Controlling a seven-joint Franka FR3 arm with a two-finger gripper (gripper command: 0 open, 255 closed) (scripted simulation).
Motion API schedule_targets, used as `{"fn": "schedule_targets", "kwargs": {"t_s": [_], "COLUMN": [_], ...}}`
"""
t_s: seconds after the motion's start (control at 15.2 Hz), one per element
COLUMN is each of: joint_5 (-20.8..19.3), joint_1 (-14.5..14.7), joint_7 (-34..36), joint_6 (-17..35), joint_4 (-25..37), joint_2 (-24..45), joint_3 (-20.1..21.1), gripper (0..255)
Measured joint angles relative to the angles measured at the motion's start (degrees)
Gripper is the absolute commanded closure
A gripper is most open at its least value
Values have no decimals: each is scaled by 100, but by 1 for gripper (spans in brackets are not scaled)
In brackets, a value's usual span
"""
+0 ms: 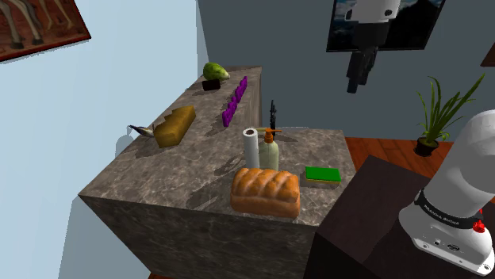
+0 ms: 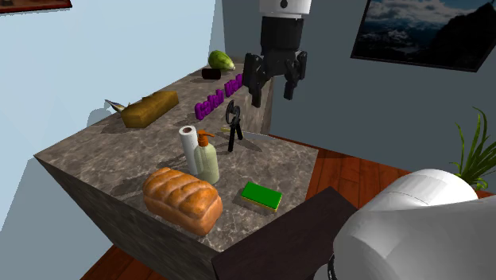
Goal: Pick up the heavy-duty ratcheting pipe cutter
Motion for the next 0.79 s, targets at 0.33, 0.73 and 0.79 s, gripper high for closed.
{"fn": "schedule_targets", "kwargs": {"t_s": [0.33, 0.73, 0.79], "joint_5": [97, 96, 63], "joint_1": [-118, -379, -430], "joint_7": [625, 1851, 2064], "joint_6": [428, 1291, 1379], "joint_4": [160, 640, 846], "joint_2": [530, 1784, 2063], "joint_3": [272, 700, 757], "gripper": [0, 0, 0]}}
